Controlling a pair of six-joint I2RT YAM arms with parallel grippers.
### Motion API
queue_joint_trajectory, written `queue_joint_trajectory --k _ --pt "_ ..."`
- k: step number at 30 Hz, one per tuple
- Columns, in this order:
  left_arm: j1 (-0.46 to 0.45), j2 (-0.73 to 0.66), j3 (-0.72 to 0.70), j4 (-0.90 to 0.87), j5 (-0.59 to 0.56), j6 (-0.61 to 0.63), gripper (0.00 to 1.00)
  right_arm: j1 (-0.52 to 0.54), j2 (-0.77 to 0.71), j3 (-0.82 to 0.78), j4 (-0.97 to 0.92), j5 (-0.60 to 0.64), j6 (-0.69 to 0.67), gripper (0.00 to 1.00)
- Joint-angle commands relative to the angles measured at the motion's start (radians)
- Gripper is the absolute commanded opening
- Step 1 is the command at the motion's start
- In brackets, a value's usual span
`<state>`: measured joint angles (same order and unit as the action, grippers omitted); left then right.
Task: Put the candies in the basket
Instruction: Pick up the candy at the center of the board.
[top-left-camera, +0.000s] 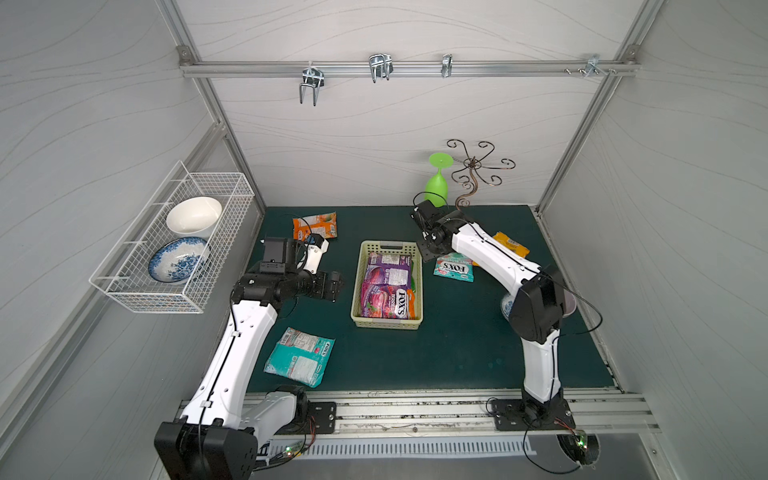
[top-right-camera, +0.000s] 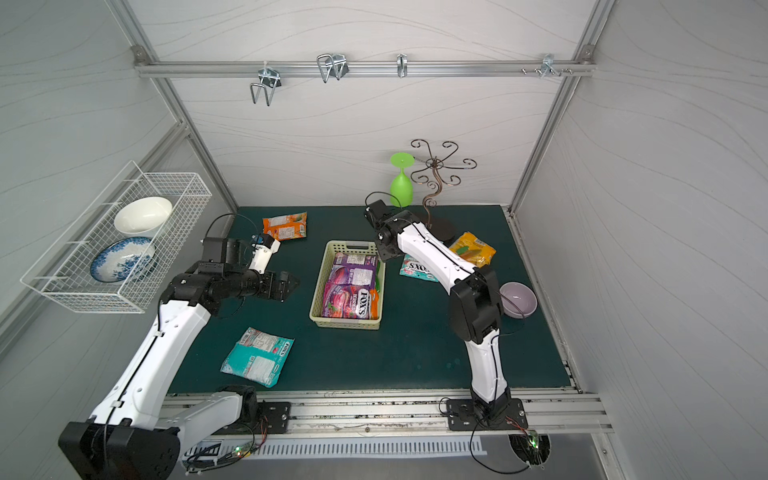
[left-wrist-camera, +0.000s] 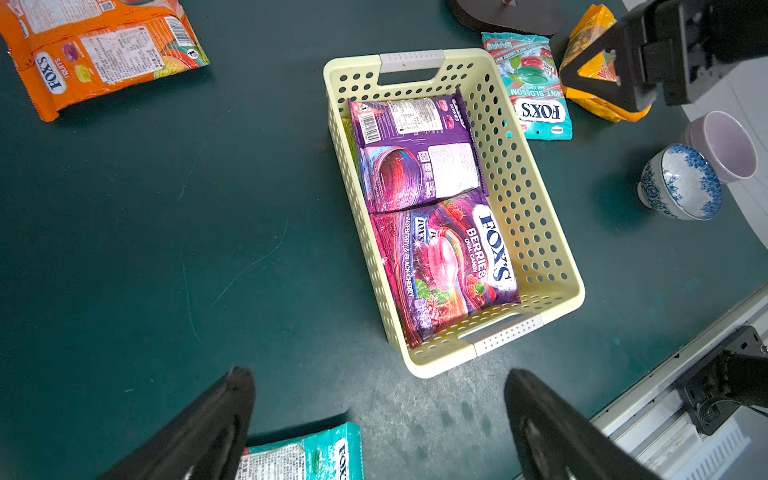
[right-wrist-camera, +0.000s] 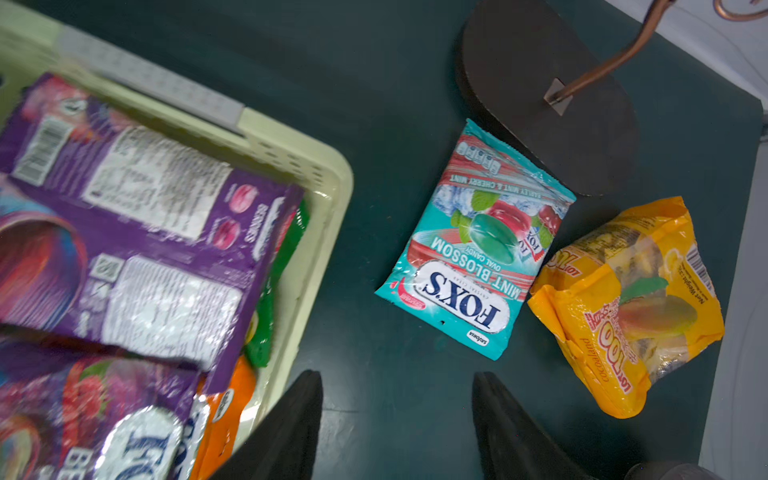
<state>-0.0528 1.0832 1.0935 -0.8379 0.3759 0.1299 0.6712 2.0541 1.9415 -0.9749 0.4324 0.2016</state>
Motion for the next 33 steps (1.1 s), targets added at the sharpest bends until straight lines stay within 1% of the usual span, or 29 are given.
queue_joint_trajectory --k 1,5,8,13,17,22,26,31,33 --pt "0.003 -0.021 0.004 0.030 0.014 0.010 0.98 -0.020 0.050 0.031 -0.039 0.036 0.045 0.60" --pt "0.004 -0.012 0.018 0.021 0.005 0.007 0.98 -0.041 0.123 0.080 -0.058 0.054 0.050 0.60" --pt "-0.001 -0.015 0.019 0.019 0.011 0.007 0.98 -0.052 0.172 0.106 -0.049 0.045 0.053 0.60" --pt "-0.004 -0.006 0.035 0.007 -0.002 0.006 0.98 -0.062 0.258 0.171 -0.075 0.087 0.049 0.60" --pt "-0.006 -0.003 0.026 0.016 0.003 0.008 0.98 -0.074 0.300 0.190 -0.064 0.099 0.045 0.58" --pt "-0.010 0.001 0.030 0.012 -0.001 0.007 0.98 -0.093 0.346 0.208 -0.039 0.081 0.042 0.57" --pt "-0.010 0.011 0.038 0.008 -0.008 0.007 0.98 -0.107 0.395 0.248 -0.054 0.085 0.041 0.57" --pt "-0.011 0.011 0.020 0.023 -0.001 0.009 0.98 -0.122 0.435 0.255 -0.028 0.069 0.038 0.56" --pt "-0.011 0.014 0.034 0.012 -0.005 0.008 0.98 -0.126 0.444 0.253 -0.028 0.063 0.041 0.55"
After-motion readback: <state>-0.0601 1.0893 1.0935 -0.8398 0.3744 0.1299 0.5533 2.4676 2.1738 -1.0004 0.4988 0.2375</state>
